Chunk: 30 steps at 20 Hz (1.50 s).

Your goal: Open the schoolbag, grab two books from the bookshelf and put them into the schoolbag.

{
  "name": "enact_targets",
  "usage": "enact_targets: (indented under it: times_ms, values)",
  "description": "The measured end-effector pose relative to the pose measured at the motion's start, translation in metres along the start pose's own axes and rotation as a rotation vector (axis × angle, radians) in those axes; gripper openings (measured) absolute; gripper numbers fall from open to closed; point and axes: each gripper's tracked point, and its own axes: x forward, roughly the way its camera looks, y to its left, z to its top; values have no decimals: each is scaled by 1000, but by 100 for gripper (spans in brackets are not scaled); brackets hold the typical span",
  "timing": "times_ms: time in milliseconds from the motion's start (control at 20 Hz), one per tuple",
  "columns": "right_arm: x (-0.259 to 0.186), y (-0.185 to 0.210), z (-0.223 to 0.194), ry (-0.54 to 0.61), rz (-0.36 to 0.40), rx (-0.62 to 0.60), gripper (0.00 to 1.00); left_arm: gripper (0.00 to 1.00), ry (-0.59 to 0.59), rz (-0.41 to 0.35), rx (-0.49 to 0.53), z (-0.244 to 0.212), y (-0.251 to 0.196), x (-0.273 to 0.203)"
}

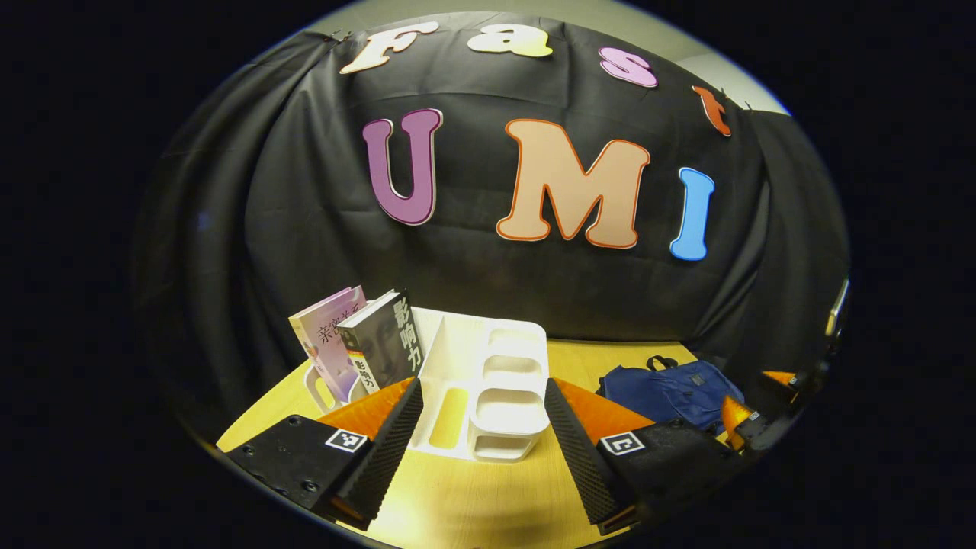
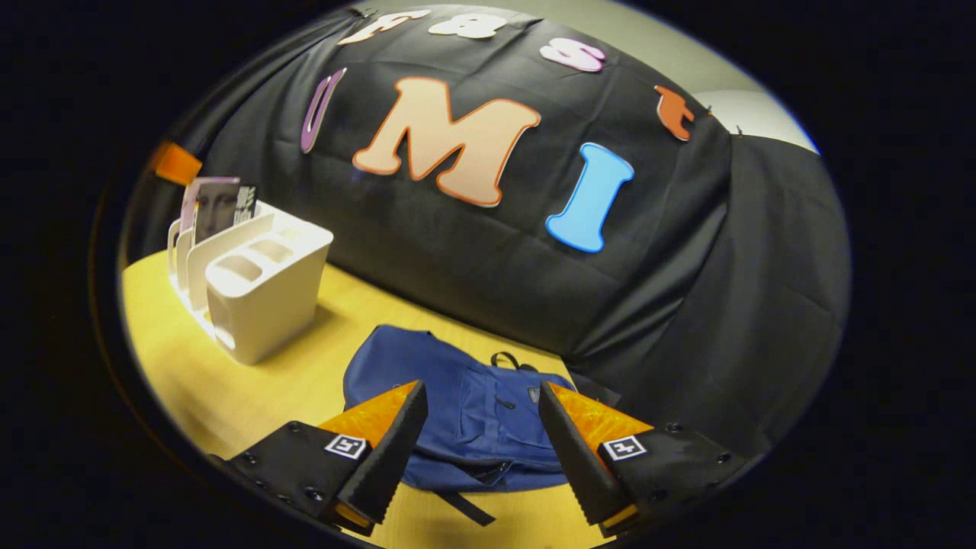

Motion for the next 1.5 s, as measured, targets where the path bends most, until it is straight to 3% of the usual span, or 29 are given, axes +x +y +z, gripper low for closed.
enact_targets:
  times_ms: [200, 250, 300, 350, 450, 500, 600, 800, 850, 900, 1050, 1200, 1400, 1500]
  values:
    - [7, 10, -21, 38, -18, -122, 94, 95, 14, 25, 2, -4, 7, -2]
    - [10, 15, -29, 43, -15, -156, 98, 95, 19, 32, 2, -6, 9, -3]
    - [14, 20, -37, 47, -10, -190, 93, 95, 20, 41, 3, -6, 11, -4]
    - [15, 25, -42, 52, -4, -224, 98, 94, 19, 49, 4, -6, 13, -5]
    - [18, 35, -56, 69, 15, -286, 93, 95, 20, 66, 5, -6, 18, -6]
    - [18, 39, -62, 77, 25, -323, 98, 95, 21, 75, 5, -6, 20, -7]
    - [21, 49, -71, 74, 38, -412, 95, 94, 24, 91, 1, -8, 25, -8]
    - [27, 58, -78, 59, 55, -579, 98, 94, 38, 122, -16, -14, 34, -11]
    - [29, 61, -81, 60, 60, -600, 92, 94, 41, 128, -20, -15, 34, -11]
    - [32, 62, -82, 64, 58, -615, 98, 94, 42, 134, -21, -15, 36, -13]
    - [51, 60, -88, 81, 52, -657, 100, 95, 49, 150, -17, -18, 39, -13]
    - [63, 55, -92, 102, 35, -675, 97, 95, 57, 164, -17, -19, 42, -13]
    - [78, 46, -88, 114, 12, -622, 80, 95, 66, 184, -24, -22, 47, -12]
    - [81, 43, -80, 93, 0, -606, 80, 94, 71, 188, -29, -24, 47, -10]
